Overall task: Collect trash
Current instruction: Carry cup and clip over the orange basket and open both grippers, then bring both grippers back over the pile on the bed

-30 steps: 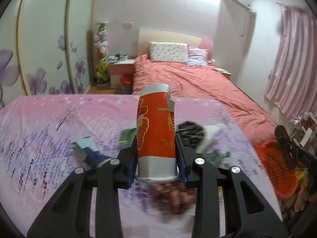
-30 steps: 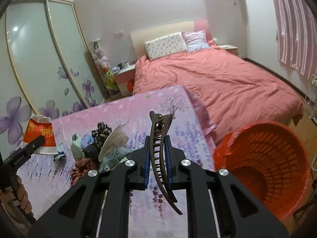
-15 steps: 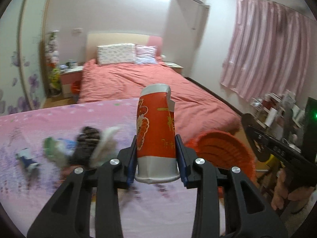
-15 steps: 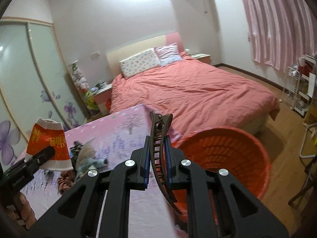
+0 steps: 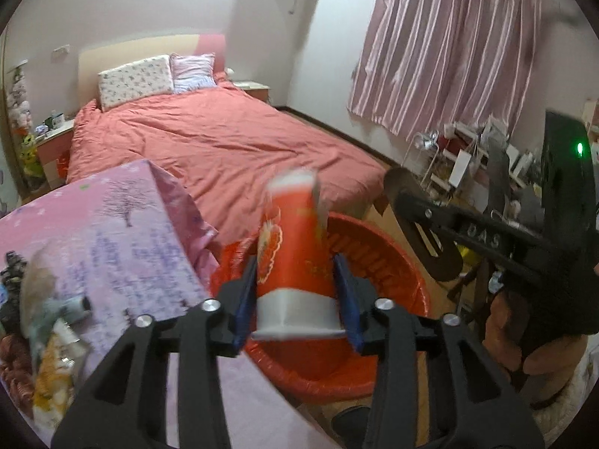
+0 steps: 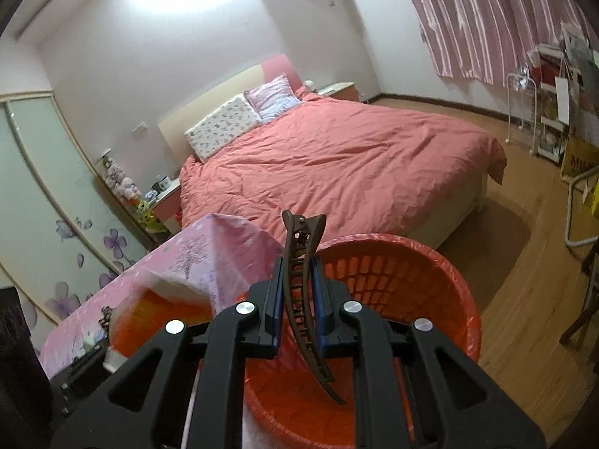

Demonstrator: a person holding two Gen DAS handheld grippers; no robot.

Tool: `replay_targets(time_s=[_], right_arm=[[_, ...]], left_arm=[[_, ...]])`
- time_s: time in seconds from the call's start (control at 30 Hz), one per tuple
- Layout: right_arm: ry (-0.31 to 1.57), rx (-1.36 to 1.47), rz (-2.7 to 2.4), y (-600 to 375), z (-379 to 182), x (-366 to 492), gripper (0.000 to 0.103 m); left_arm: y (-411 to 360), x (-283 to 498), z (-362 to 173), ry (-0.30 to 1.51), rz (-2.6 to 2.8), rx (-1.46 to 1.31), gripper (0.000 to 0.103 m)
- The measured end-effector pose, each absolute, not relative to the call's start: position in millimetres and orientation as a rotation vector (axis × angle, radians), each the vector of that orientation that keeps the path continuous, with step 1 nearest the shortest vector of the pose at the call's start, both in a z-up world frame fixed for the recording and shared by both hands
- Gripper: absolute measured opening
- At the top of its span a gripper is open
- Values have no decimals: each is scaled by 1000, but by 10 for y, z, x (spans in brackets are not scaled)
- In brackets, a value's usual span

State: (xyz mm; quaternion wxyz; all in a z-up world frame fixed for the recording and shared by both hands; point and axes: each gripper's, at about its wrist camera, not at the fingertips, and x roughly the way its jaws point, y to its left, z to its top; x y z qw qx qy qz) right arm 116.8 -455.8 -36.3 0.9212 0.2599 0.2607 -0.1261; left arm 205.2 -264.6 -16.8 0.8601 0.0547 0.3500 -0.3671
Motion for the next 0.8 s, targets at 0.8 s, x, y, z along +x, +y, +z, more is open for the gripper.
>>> replay_targets(time_s=[0.8], right_arm=[[735, 331, -1, -2658, -764, 1409, 49]], left_arm=[[120, 2176, -399, 700, -167, 89, 87]])
